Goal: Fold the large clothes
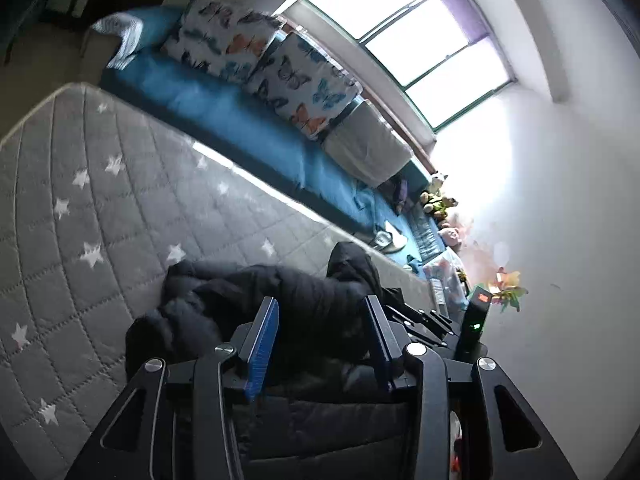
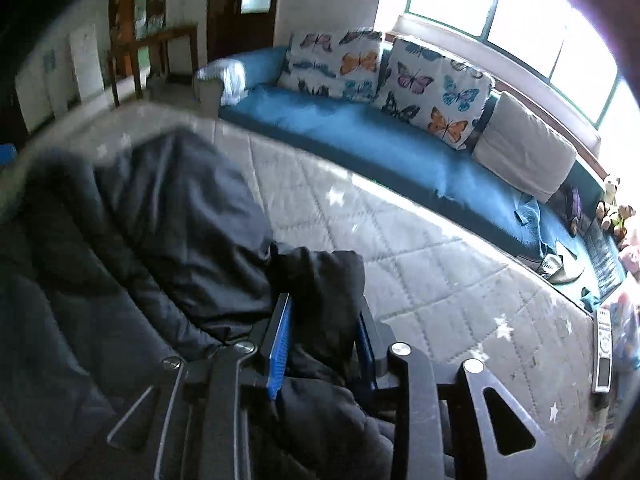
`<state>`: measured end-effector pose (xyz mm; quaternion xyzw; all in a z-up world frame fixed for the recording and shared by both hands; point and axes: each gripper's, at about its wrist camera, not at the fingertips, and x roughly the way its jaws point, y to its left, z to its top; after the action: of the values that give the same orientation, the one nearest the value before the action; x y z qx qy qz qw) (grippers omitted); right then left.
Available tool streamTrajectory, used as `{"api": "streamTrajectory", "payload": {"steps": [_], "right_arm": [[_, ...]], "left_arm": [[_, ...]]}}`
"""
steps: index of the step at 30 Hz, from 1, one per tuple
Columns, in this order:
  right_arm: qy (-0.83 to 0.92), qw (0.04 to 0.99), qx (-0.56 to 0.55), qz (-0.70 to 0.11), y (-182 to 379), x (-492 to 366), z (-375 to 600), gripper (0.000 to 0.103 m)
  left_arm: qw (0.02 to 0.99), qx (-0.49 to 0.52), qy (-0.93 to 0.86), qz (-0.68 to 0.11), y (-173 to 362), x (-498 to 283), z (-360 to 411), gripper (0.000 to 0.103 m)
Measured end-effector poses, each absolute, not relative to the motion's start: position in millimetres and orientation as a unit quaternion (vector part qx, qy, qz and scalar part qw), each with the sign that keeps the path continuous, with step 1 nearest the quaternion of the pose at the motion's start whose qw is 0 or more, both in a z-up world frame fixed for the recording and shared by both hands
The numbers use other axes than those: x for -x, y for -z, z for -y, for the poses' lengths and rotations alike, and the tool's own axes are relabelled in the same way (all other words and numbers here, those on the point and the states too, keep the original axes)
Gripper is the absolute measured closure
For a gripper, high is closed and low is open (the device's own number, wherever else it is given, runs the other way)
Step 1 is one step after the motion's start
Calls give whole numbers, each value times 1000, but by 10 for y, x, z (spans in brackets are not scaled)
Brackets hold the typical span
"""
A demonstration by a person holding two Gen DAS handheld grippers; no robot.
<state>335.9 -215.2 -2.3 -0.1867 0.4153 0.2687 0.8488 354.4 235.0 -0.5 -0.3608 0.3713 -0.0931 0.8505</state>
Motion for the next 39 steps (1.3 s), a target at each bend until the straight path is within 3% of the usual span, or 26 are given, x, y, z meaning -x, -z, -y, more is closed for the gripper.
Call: {"api": "streamTrajectory", "payload": {"steps": [8, 17, 19, 20, 24, 35, 39], "right_arm": [[-265, 866, 125, -406, -622, -2885, 2689, 64], [-241, 842, 74, -476, -120, -2822, 3080, 64], [-237, 839, 54, -487, -24, -2944, 3073, 64], [-234, 836, 60, -492, 32, -3012, 3029, 64], [-223, 831, 79, -503, 138, -3136, 2932, 64], [-237, 838, 87, -483, -375, -3051, 2594, 65], [-268, 820, 114, -492, -256, -3127, 2141, 64]], "left_arm": [[857, 299, 153, -392, -49, -3727, -1785, 57], [835, 281, 148, -450, 547, -4121, -1529, 60], [823, 289, 129, -472, 746, -4213, -1577, 65], [819, 285, 115, -485, 837, -4259, -1582, 73], [799, 299, 99, -512, 1048, -4405, -1602, 75], [805, 280, 87, -515, 1128, -4500, -1489, 75], [810, 270, 86, -514, 1118, -4528, -1467, 75]]}}
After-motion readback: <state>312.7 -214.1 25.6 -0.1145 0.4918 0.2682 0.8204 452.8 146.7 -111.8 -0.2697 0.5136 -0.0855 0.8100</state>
